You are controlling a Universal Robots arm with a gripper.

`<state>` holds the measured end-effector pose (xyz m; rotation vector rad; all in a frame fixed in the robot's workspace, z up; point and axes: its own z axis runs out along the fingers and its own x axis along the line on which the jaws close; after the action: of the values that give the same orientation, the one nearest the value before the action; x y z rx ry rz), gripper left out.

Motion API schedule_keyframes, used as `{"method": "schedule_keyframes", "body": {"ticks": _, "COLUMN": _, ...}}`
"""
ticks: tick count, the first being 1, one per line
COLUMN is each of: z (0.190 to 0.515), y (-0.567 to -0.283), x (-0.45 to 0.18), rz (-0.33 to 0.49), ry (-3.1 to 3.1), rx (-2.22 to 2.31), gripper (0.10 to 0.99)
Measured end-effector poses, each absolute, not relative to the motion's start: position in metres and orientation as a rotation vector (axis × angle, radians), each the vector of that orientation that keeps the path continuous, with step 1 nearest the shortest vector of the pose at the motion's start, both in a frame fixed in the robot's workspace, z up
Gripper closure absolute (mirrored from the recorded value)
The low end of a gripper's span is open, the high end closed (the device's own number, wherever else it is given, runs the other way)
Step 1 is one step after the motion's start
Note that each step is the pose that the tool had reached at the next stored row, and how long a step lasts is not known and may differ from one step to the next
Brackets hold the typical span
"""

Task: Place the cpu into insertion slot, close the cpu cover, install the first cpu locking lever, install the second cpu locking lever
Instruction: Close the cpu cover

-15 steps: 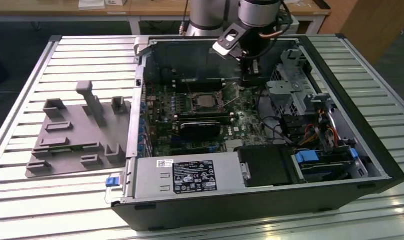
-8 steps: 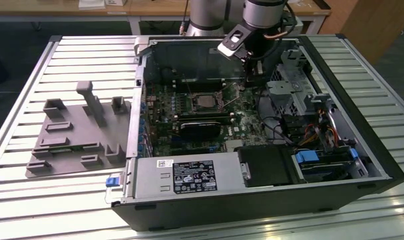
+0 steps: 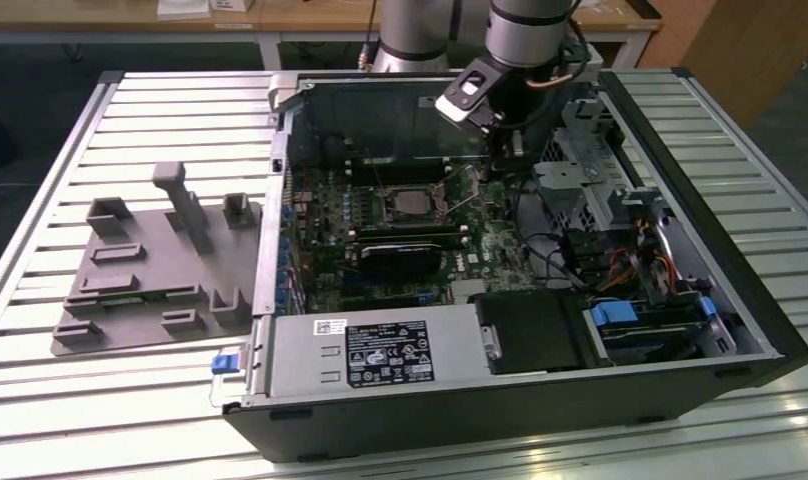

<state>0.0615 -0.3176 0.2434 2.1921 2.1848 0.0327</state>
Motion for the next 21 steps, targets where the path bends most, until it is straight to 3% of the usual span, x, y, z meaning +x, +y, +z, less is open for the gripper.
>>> {"method": "schedule_keyframes", "body": {"ticks": 12, "z": 0.2332, "y": -0.3176, "x": 0.0616, "rz": 0.021, "ry": 2.190, "rx": 2.197, "gripper": 0.984}}
{"method": "schedule_keyframes", "body": {"ticks": 21, "z": 0.2323, "y": -0.3176, "x": 0.0631, "rz": -0.110, "ry": 2.248, "rx": 2.253, "gripper": 0.984}}
